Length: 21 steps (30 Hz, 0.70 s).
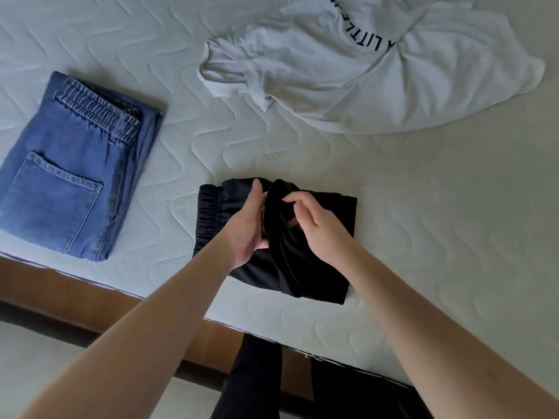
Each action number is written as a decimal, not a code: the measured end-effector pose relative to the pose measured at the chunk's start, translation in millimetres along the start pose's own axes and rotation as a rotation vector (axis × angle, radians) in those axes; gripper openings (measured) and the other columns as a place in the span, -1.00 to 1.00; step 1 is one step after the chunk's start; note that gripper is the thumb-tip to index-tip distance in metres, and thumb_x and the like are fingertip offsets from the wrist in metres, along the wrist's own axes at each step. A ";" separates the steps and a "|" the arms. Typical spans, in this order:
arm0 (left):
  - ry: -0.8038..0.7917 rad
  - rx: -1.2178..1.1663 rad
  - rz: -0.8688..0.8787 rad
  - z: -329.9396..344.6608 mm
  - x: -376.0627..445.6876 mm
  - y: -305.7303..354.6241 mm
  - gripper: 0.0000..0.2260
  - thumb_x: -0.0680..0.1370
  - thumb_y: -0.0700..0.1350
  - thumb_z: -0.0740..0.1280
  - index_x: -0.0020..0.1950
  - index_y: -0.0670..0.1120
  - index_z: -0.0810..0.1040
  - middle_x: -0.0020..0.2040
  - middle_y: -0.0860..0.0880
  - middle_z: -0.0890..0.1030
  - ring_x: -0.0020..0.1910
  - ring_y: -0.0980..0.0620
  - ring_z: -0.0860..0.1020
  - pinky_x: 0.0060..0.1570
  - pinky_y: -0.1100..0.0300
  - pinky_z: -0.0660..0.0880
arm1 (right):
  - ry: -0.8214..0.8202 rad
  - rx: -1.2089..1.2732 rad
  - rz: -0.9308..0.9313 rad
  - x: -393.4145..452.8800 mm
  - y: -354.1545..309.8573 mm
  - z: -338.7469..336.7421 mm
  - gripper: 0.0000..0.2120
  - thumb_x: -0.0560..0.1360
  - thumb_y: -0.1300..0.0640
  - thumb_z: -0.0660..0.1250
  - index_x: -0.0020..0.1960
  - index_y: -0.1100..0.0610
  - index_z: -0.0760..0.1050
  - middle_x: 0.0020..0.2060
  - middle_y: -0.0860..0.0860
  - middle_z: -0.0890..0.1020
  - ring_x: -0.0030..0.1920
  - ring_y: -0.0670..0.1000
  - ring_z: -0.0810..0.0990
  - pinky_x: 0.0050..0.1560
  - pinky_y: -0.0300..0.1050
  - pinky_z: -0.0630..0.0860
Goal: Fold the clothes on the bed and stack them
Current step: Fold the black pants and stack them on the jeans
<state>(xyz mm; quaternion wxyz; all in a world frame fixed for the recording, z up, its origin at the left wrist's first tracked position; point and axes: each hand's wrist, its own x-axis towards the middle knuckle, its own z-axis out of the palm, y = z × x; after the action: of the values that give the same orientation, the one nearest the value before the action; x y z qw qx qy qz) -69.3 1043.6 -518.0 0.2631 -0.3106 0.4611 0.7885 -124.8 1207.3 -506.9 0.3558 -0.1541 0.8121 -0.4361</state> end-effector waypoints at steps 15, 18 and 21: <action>0.388 0.519 0.126 -0.4 1.5 -2.9 -0.77 0.61 0.07 0.17 0.08 0.46 0.43 -0.04 0.27 0.61 0.02 0.24 0.53 -0.04 0.28 0.40 | -0.099 -0.265 0.231 31.6 86.6 -84.7 -0.65 0.48 -0.03 0.43 0.22 0.01 0.49 0.02 0.01 0.56 -0.01 0.04 0.56 0.02 -0.06 0.47; 0.357 0.524 0.134 -8.7 -2.9 -0.4 -0.78 0.61 0.08 0.18 0.17 0.41 0.44 0.06 0.26 0.61 0.13 0.20 0.53 0.18 0.16 0.42 | -0.206 -0.282 0.223 39.0 86.9 -91.2 -0.68 0.42 -0.11 0.47 0.10 -0.14 0.44 -0.22 -0.16 0.53 -0.28 -0.23 0.51 -0.26 -0.20 0.36; 0.343 0.501 0.135 -20.4 -7.5 4.1 -0.74 0.57 0.10 0.21 0.21 0.38 0.47 0.12 0.25 0.60 0.18 0.19 0.53 0.32 0.07 0.39 | -0.321 -0.275 0.234 44.7 87.1 -94.7 -0.58 0.35 -0.14 0.51 0.14 -0.22 0.42 -0.19 -0.23 0.58 -0.22 -0.28 0.56 -0.20 -0.25 0.40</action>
<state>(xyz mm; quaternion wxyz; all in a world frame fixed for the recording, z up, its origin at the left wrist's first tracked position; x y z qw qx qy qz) -62.1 1022.6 -518.0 0.1967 -0.3333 0.6984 0.6021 -218.3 1288.8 -563.3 0.5041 -0.1732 0.8092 -0.2474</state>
